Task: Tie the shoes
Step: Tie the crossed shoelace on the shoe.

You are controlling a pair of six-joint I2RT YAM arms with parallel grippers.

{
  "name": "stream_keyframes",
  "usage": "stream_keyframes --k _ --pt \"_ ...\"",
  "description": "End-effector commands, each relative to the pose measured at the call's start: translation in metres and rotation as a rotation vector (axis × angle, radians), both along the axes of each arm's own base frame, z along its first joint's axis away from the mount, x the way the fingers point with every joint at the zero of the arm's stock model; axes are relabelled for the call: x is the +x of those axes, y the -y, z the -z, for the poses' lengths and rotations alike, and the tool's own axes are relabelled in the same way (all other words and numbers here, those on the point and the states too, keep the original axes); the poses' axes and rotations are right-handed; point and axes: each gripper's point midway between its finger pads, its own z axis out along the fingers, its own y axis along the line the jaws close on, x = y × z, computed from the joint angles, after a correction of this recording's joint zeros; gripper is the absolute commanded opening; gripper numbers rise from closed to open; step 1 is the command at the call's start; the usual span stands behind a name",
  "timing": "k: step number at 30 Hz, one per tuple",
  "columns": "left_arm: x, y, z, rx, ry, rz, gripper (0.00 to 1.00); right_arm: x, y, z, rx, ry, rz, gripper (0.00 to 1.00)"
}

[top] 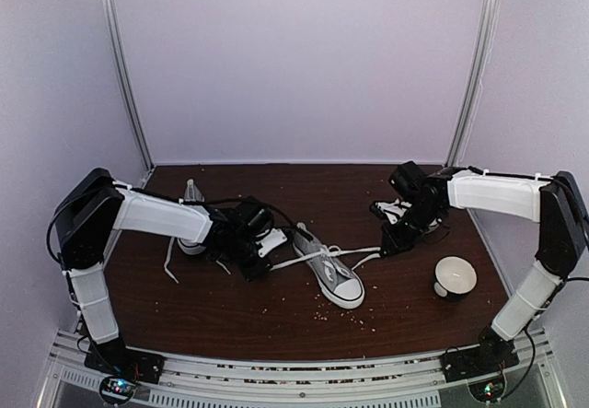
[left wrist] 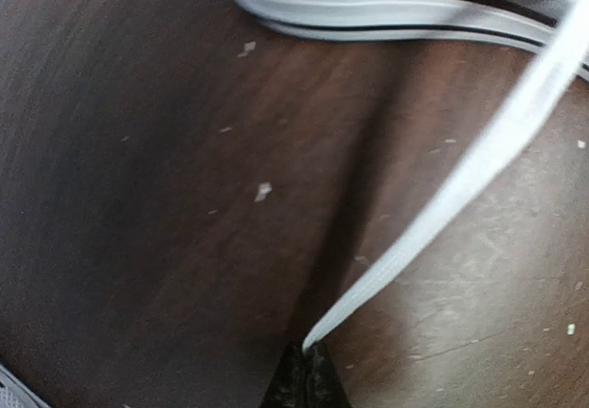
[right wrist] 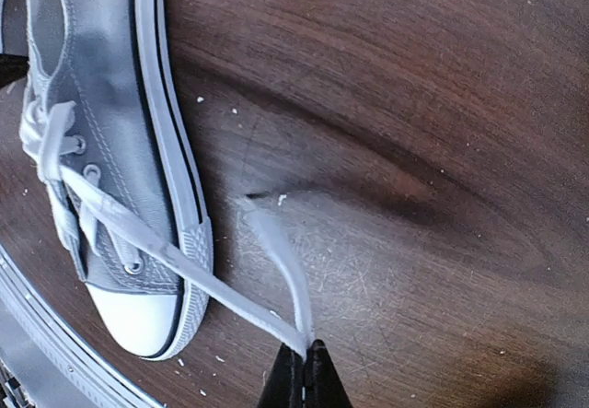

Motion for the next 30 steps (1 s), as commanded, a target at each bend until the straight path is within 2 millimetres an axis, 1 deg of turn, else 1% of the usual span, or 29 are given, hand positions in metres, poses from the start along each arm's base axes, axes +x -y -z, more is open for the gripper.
stream_keyframes --k 1,3,5,6,9,10,13,16,18,21,23,24,26,28,30 --pt "0.005 -0.027 0.009 0.07 -0.017 -0.089 0.0 -0.004 -0.006 0.029 0.013 -0.037 -0.01 0.0" --pt "0.008 -0.007 0.0 0.035 0.0 -0.057 0.0 -0.003 -0.025 0.043 0.071 -0.049 -0.02 0.0" --pt "0.013 0.017 -0.009 0.009 0.027 -0.01 0.0 -0.002 -0.036 0.054 0.09 -0.059 -0.029 0.0" --pt "0.014 0.028 -0.008 0.001 0.026 0.015 0.0 -0.003 -0.041 0.058 0.098 -0.065 -0.038 0.0" --pt "0.017 0.058 -0.014 -0.036 0.019 0.069 0.0 -0.009 -0.058 0.064 0.127 -0.081 -0.066 0.0" --pt "0.017 0.064 -0.013 -0.041 0.015 0.084 0.0 -0.012 -0.063 0.063 0.14 -0.086 -0.078 0.0" --pt "0.007 0.081 -0.011 -0.056 0.005 0.15 0.0 -0.026 -0.078 0.064 0.162 -0.097 -0.116 0.0" --pt "-0.011 0.095 -0.011 -0.069 -0.009 0.225 0.0 -0.039 -0.085 0.064 0.18 -0.107 -0.124 0.0" --pt "-0.021 0.099 -0.011 -0.086 -0.027 0.251 0.0 -0.043 -0.088 0.065 0.197 -0.112 -0.115 0.0" --pt "-0.028 0.103 -0.014 -0.128 -0.052 0.257 0.0 -0.043 -0.089 0.062 0.223 -0.108 -0.098 0.0" --pt "-0.03 0.102 -0.017 -0.15 -0.049 0.248 0.0 -0.045 -0.088 0.061 0.222 -0.114 -0.095 0.0" --pt "-0.026 0.1 -0.021 -0.158 -0.034 0.227 0.0 -0.046 -0.086 0.06 0.213 -0.115 -0.096 0.0" --pt "-0.015 0.088 -0.027 -0.172 -0.015 0.155 0.0 -0.045 -0.079 0.058 0.181 -0.101 -0.086 0.0" --pt "0.002 0.068 -0.031 -0.173 -0.008 0.056 0.0 -0.042 -0.069 0.054 0.158 -0.078 -0.061 0.0" --pt "0.019 0.043 -0.039 -0.174 0.008 -0.057 0.0 -0.036 -0.054 0.052 0.128 -0.059 -0.013 0.0"
